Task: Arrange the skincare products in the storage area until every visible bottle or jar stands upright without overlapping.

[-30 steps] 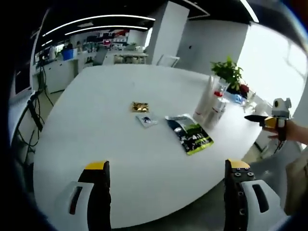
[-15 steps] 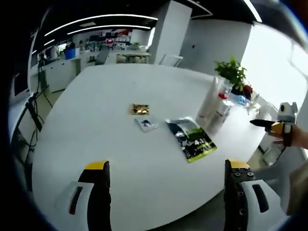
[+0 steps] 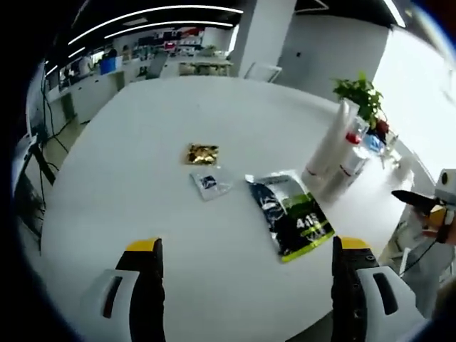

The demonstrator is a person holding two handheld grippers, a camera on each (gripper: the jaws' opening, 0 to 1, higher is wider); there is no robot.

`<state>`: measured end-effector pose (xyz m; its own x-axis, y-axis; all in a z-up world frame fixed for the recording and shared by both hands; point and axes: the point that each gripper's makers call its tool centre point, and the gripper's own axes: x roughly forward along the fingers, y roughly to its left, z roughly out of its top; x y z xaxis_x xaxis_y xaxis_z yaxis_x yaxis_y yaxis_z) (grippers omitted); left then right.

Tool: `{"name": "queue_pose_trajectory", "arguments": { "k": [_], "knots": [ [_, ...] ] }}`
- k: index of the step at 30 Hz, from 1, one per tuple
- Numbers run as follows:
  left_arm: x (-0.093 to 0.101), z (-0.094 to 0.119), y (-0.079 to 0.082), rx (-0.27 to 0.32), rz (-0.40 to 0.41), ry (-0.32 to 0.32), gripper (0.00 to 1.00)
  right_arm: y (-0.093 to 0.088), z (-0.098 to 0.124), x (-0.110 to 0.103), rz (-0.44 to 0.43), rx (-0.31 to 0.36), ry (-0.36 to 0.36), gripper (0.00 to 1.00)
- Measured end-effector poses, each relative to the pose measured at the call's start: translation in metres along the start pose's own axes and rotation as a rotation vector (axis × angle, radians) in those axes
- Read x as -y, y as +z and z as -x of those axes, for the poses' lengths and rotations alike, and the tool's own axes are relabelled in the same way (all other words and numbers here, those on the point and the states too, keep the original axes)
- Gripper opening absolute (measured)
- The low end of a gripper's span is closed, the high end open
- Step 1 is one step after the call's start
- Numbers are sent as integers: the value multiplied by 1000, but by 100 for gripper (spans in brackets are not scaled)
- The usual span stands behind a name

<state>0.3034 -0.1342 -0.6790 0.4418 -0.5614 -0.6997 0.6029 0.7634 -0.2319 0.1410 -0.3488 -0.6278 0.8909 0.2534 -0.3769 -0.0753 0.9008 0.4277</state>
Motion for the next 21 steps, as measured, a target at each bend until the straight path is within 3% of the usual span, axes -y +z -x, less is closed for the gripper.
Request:
{"name": "queue_pose_trajectory", "arguments": {
  "k": [9,21],
  "knots": [
    [-22,-39,14,-32,57,133,95,-4,9,18,-33,2,-53,100],
    [-48,-79,31,-60,125,246,87,-19,10,22,-79,-20,-86,100]
  ]
}}
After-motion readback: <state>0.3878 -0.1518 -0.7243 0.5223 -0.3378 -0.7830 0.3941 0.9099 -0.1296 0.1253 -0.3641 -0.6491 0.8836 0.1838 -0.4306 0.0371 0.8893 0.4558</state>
